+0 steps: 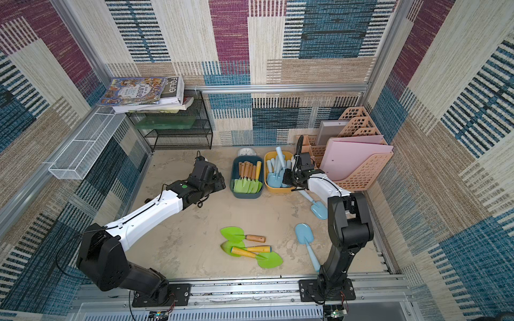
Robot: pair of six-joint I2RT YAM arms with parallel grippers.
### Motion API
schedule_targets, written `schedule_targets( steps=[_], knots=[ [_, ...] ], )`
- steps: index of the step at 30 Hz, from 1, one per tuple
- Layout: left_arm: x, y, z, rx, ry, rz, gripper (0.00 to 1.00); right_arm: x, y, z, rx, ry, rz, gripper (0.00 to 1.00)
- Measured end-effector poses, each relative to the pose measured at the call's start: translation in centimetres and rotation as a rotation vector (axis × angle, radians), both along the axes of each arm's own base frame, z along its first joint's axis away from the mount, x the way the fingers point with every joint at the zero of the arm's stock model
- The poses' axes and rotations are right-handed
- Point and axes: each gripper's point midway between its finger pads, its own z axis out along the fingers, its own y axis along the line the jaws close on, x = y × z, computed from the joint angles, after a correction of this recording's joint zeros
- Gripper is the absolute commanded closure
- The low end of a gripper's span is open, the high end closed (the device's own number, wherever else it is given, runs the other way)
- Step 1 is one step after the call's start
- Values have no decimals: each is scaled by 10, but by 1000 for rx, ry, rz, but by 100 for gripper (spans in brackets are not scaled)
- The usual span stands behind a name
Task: Sort the small shovels by color and place them into the storage box
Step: Place the shovel in the storage box.
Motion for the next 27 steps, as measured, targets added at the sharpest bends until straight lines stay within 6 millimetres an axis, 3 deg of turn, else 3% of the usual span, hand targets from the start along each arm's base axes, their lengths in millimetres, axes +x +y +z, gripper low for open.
schedule_targets(
  steps=[15, 18, 23, 27],
  knots=[
    [1, -5, -8, -9, 25, -15, 30, 15, -14, -29, 100, 72, -97, 94],
    [1, -5, -7, -9, 24, -14, 30, 19, -15, -31, 99, 82, -109, 85],
    [1, -5, -7, -5, 33, -15, 29, 25, -12, -26, 99, 86, -108, 62],
    [1, -5, -6, -5, 36, -17, 29, 20, -13, -20, 81, 96, -115, 53]
  ],
)
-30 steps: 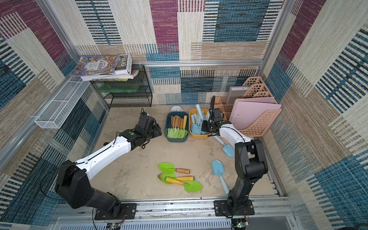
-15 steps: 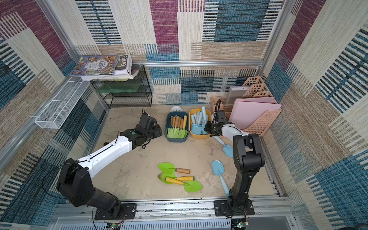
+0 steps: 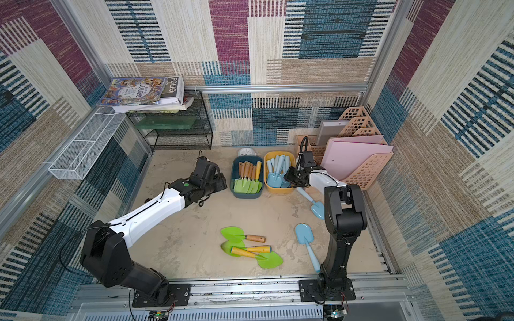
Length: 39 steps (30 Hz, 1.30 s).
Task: Sort the small shovels by color and place them into the storage box
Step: Place the shovel in the storage box, then pick up the shovel from the center of the board.
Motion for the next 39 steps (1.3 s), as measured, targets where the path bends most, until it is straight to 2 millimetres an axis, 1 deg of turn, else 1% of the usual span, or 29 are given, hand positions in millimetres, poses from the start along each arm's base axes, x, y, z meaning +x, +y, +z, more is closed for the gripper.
schedule_targets(
  steps=[4, 7, 9, 12, 16, 20, 22, 25, 28, 31, 34, 37, 39],
  knots=[
    [-5, -1, -3, -3, 21, -14, 29, -12, -8, 17, -62, -5, -25, 51],
    [-13, 0, -8, -2, 35, -22, 29, -25, -8, 33, -125, -24, -29, 51],
    [-21, 0, -16, 4, 54, -36, 29, -34, -10, 43, -180, -44, -39, 51],
    [-40, -12, -31, 12, 101, -97, 29, -54, -13, 56, -253, -68, -45, 51],
    [-69, -46, -46, 29, 158, -268, 30, -73, -19, 71, -303, -108, -55, 51],
    [-106, -93, -55, 76, 217, -536, 31, -89, -30, 74, -324, -117, -68, 51],
    [-122, -114, -58, 129, 234, -666, 31, -97, -37, 73, -319, -114, -77, 50],
    [-144, -137, -70, 211, 281, -830, 31, -105, -46, 70, -302, -106, -93, 50],
    [-164, -150, -83, 303, 331, -959, 32, -110, -49, 70, -281, -102, -93, 50],
    [-180, -157, -93, 376, 373, -1055, 32, -112, -50, 69, -259, -100, -89, 50],
    [-192, -157, -98, 446, 403, -1122, 32, -112, -56, 69, -258, -101, -104, 50],
    [-197, -152, -102, 491, 434, -1152, 32, -113, -60, 67, -252, -97, -110, 50],
    [-197, -147, -104, 525, 444, -1156, 33, -114, -60, 65, -242, -95, -107, 50]
  ],
)
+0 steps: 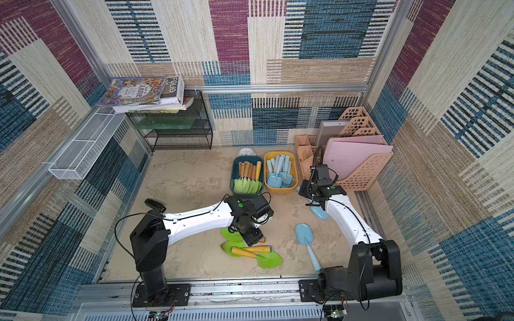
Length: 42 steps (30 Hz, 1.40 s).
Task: Sort the small shovels by color and place them into the storage box
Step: Pick up the shovel from the center of the board.
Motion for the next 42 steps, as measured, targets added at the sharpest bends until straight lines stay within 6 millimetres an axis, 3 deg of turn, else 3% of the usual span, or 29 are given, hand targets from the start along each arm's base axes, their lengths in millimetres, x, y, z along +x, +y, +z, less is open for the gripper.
schedule_targets(
  steps=[17, 19, 29, 34, 37, 40, 42],
  knots=[
    [13, -1, -43, 153, 11, -68, 36, -3, -14, -2, 24, -14, -19, 51],
    [17, -3, -48, 165, 6, -72, 40, -5, -15, -5, 25, -6, -21, 51],
    [46, -3, -58, 178, -12, -70, 79, -6, -22, -12, 37, -1, -34, 51],
    [62, 0, -54, 176, -35, -71, 100, -6, -24, -15, 41, 3, -39, 51],
    [76, 0, -44, 165, -72, -62, 100, -8, -23, -18, 45, 11, -36, 51],
    [91, 3, -19, 131, -126, -35, 100, -7, -23, -20, 48, 13, -34, 51],
    [102, 2, 9, 77, -172, -12, 100, -7, -22, -21, 51, 14, -32, 51]
  ],
)
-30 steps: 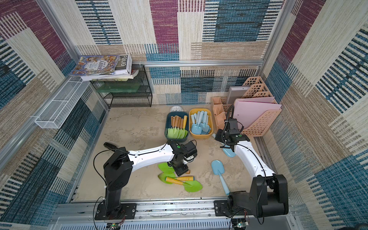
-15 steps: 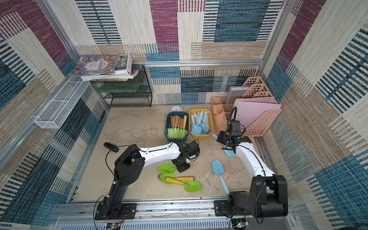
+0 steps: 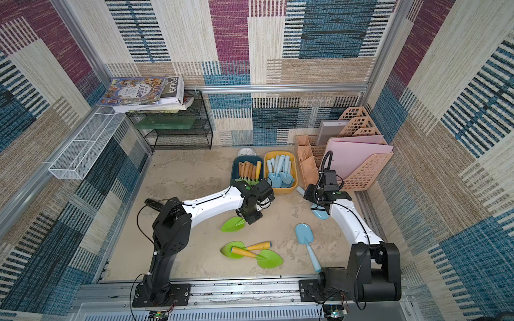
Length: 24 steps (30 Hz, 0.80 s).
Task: Sort the small shovels by color and place them into the storage box
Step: Pick up the shovel from the center of the board, then place the shovel in the storage box.
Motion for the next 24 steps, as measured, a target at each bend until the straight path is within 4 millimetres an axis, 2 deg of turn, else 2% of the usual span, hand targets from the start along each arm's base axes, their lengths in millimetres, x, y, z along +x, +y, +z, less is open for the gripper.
schedule_targets(
  steps=[4, 7, 9, 11, 14, 17, 20, 24],
  knots=[
    [26, -3, 62, -138, -85, 41, 100, 0, 0, -4, 1, 1, 1, 51],
    [68, -2, 106, -253, -161, 134, 100, -1, 1, -6, 3, 8, 3, 51],
    [103, 1, 127, -320, -209, 211, 100, 0, 1, -7, 6, 6, 4, 51],
    [131, 1, 135, -363, -234, 271, 100, 0, 1, -7, 6, 4, 5, 51],
    [170, -4, 138, -446, -249, 354, 100, 0, 1, -8, 5, 3, 5, 51],
    [197, -8, 132, -513, -241, 427, 100, -1, 1, -9, 3, 8, 5, 51],
    [212, -2, 116, -536, -219, 511, 100, -1, 0, -11, -4, 11, 3, 51],
    [221, 5, 95, -546, -189, 603, 100, -1, 0, -18, -5, 32, 3, 52]
  ],
)
